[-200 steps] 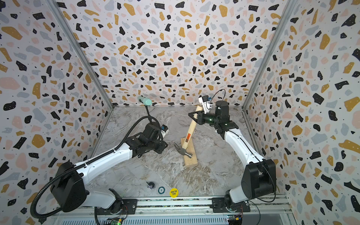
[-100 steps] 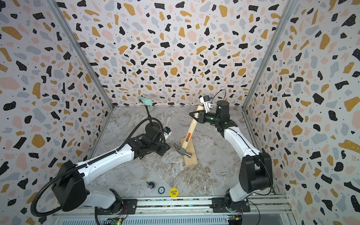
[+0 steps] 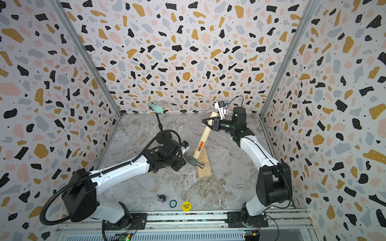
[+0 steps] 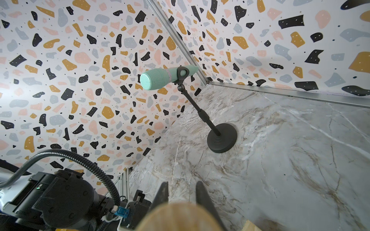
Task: Use a claw hammer to pull out a nail
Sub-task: Pick up the nail with the hammer.
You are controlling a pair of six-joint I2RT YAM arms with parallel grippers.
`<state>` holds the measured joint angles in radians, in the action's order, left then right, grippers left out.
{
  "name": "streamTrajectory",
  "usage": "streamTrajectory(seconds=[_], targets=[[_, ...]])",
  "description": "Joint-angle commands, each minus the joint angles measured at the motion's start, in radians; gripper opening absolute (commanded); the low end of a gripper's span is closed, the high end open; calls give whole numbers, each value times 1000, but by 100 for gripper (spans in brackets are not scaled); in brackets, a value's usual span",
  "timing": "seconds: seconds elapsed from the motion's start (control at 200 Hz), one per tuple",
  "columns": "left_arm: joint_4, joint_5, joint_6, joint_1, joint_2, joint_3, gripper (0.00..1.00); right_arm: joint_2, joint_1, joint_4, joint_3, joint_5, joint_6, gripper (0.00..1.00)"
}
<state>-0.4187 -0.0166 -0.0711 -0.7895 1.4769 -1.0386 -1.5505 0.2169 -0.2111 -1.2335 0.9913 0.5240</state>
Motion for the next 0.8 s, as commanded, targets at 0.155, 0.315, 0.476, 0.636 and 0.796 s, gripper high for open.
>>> streamTrajectory(seconds=[0.155, 0.315, 0.476, 0.636, 0.796], targets=[[-3, 23, 12, -9, 16, -14, 33, 39, 15, -48, -74, 60, 68, 0], [-2, 30, 14, -10, 20, -17, 30, 38, 15, -43, -75, 56, 65, 0], [-5, 35, 13, -10, 24, -18, 27, 38, 15, -43, -78, 55, 64, 0], [-4, 32, 14, -9, 25, -18, 26, 37, 15, -43, -75, 53, 62, 0], [-1, 27, 15, -10, 16, -15, 24, 38, 16, -43, -74, 55, 64, 0]])
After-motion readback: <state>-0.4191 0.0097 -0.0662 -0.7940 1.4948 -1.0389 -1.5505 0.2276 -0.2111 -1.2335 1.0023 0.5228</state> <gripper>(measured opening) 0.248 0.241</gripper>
